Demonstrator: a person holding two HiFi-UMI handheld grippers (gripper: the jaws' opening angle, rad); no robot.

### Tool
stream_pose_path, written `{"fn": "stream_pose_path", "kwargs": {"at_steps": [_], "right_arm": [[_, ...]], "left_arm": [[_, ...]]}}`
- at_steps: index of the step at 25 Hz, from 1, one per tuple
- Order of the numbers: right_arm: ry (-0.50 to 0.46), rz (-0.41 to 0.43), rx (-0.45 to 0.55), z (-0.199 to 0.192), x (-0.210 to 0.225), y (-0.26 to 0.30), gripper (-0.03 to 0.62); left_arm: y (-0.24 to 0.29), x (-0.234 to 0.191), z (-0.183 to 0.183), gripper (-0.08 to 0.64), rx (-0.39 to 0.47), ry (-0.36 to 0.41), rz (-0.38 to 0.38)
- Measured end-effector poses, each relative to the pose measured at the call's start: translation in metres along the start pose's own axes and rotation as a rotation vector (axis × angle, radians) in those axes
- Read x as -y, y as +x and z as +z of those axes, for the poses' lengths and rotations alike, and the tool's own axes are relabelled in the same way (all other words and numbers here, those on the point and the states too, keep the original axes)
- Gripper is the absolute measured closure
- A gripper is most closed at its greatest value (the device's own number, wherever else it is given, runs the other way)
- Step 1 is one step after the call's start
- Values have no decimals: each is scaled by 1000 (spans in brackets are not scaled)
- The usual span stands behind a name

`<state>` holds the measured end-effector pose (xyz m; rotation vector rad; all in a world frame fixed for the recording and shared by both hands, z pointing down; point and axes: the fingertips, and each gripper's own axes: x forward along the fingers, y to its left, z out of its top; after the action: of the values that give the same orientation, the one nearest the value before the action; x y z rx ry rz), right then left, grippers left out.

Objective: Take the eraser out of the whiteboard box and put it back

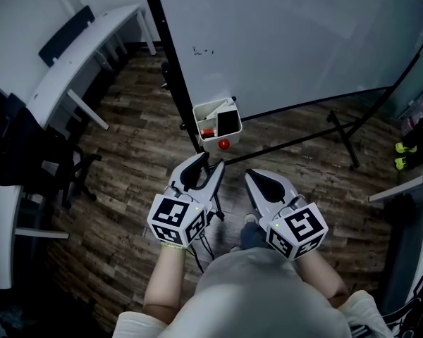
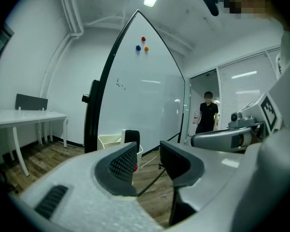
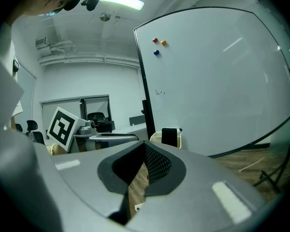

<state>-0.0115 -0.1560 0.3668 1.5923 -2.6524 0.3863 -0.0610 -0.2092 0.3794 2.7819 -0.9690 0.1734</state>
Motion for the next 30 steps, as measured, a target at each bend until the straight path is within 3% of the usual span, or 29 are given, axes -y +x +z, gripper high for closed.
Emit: {"fn": "stream_pose_path", "kwargs": {"at_steps": [8, 24, 30], "right_arm": [[9, 5, 3, 12, 31, 18, 584], [7, 47, -15, 21, 64, 36, 584], [10, 57, -24, 22, 73, 38, 584]], "left_arm": [[43, -15, 9, 332, -47, 69, -28], [105, -43, 9, 209, -153, 133, -18], [119, -51, 13, 206, -172, 133, -14]]}}
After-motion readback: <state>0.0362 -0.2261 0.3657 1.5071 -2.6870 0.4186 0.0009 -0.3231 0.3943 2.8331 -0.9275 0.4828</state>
